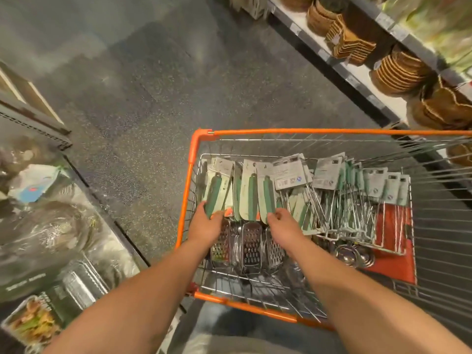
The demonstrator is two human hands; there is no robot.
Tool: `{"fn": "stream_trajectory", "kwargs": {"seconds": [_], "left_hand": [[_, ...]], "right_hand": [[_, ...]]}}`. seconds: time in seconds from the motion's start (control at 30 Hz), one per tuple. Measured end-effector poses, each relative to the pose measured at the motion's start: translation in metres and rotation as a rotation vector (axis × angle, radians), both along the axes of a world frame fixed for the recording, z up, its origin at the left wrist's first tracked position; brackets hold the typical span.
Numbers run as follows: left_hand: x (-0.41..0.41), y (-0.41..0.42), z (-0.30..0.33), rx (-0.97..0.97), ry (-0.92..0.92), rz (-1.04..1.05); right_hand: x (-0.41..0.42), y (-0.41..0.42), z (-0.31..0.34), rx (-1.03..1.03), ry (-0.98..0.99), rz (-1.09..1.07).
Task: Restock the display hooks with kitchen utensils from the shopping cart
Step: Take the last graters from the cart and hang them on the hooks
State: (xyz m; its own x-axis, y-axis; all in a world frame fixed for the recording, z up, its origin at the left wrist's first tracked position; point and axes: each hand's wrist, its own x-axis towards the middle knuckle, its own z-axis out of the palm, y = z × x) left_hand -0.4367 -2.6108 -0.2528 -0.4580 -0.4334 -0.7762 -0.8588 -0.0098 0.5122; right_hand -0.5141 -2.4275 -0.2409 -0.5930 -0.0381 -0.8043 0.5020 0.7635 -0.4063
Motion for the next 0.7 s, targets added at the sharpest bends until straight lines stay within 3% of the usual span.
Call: {"fn": "stream_trajectory", "kwargs": {"seconds": [0.37,0.7], "left_hand": [[0.001,-0.003,-0.009,-0.059,-0.092,-0.141],[-0.016,0.005,-0.006,-0.125,-0.051,-0.076]], "right_hand": [[-0.002,-0.018,-0.019,-0.015,-0.025,-0.105],[-0.006,-0.032,-0.012,-0.006,-0.012,-0.093]]}}
